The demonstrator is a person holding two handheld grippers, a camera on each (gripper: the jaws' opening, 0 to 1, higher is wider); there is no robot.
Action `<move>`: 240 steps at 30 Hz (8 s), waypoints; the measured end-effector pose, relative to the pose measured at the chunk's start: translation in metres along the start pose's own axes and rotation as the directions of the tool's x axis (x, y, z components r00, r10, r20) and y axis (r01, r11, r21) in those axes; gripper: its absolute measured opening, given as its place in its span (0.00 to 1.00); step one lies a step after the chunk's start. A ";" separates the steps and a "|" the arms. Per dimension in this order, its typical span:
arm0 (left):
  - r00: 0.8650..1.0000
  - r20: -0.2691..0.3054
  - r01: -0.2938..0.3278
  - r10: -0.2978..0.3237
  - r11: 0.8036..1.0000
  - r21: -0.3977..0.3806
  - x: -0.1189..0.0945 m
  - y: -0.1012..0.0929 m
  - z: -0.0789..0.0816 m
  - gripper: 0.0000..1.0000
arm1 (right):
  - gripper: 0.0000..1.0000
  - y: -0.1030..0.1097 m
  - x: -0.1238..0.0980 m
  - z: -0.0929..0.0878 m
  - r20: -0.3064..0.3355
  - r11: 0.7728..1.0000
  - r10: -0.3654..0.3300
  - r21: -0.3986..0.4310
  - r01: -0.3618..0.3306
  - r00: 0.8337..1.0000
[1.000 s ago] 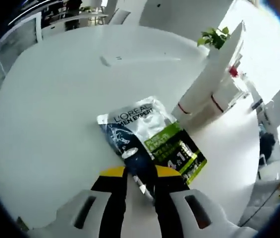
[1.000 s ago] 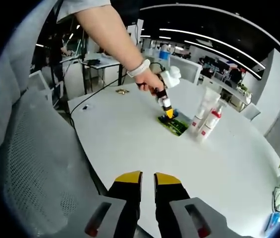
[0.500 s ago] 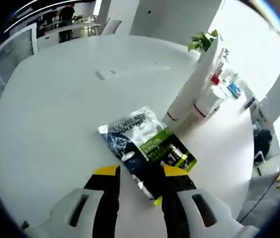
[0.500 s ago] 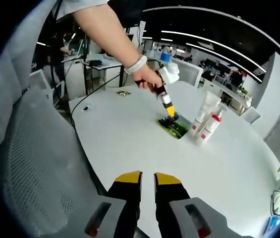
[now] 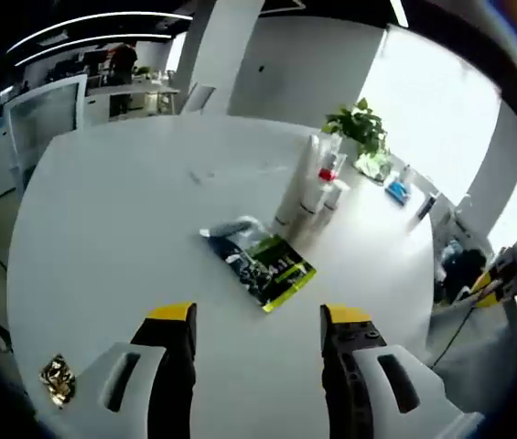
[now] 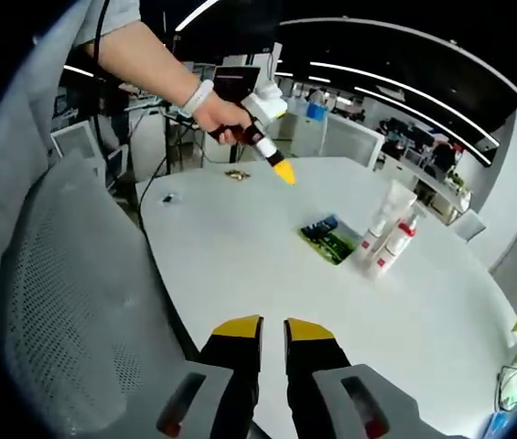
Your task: Arrange the skincare products in the storage area until every visible bottle or jar stands upright without overlapping.
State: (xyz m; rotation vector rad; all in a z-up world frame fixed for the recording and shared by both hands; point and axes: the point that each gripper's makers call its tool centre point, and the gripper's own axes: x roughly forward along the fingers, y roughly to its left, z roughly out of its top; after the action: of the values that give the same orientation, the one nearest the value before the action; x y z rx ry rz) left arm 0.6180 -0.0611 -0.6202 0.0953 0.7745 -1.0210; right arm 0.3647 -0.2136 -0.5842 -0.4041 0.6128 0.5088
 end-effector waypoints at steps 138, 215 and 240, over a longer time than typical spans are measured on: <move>0.999 -0.034 0.023 0.000 0.731 0.682 -0.045 -0.287 -0.116 0.02 | 0.01 0.091 -0.013 0.013 0.031 0.914 0.363 -0.205 -0.350 0.931; 0.837 0.398 0.424 -0.376 0.905 -0.036 -0.098 -0.297 -0.030 0.01 | 0.00 0.058 -0.057 0.063 0.412 0.865 0.409 0.109 -0.490 0.814; 0.785 0.403 0.519 -0.471 0.855 -0.011 -0.102 -0.320 -0.031 0.00 | 0.01 0.058 -0.065 0.073 0.474 0.851 0.398 0.129 -0.509 0.785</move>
State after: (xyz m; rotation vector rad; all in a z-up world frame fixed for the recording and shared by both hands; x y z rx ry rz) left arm 0.3184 -0.1473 -0.4921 -0.4340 0.4975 -1.4364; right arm 0.3191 -0.1522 -0.5008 0.1182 0.3274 0.9494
